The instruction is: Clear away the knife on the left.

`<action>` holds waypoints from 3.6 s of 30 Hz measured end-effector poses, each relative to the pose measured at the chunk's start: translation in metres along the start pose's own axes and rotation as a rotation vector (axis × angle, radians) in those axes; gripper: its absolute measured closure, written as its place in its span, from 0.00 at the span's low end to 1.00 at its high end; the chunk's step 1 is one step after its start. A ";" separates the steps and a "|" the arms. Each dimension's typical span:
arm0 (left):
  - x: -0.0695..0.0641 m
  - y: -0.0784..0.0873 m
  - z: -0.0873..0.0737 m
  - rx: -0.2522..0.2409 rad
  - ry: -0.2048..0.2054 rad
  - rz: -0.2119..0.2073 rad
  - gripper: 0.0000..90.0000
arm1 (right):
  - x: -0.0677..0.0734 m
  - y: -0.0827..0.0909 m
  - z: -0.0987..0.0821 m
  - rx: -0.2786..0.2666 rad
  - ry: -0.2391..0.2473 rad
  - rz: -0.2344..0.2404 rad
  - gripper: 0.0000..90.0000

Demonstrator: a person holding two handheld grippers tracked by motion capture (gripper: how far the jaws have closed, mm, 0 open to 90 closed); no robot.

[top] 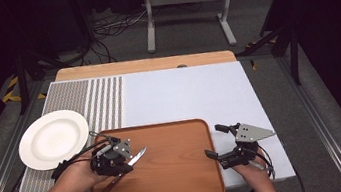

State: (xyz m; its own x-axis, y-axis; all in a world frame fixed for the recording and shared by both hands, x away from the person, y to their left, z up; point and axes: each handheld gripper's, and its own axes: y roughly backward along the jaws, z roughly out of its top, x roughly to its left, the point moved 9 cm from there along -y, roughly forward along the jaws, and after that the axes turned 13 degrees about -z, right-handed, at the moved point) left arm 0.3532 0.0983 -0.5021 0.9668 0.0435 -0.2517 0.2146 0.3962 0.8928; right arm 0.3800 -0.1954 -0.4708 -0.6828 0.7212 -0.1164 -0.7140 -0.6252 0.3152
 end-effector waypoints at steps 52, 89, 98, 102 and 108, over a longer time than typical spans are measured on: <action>0.015 -0.015 -0.012 0.174 -0.036 0.037 1.00 | -0.001 0.000 0.000 0.000 0.001 0.000 0.09; 0.002 -0.009 -0.031 0.212 -0.016 0.010 1.00 | 0.000 -0.001 -0.002 0.007 0.002 -0.003 0.09; 0.000 -0.010 -0.037 0.218 -0.011 0.003 1.00 | 0.000 -0.001 -0.002 0.009 0.002 -0.002 0.09; -0.001 -0.010 -0.038 0.211 -0.002 -0.002 1.00 | 0.000 -0.001 -0.002 0.010 0.005 -0.002 0.09; 0.000 -0.002 -0.034 0.156 0.006 -0.007 0.96 | -0.001 -0.001 -0.001 0.007 0.003 -0.006 0.09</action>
State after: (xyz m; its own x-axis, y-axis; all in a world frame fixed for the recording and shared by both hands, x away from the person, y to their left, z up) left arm 0.3477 0.1287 -0.5168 0.9645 0.0475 -0.2597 0.2403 0.2492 0.9382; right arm 0.3808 -0.1957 -0.4722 -0.6791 0.7239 -0.1214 -0.7170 -0.6187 0.3212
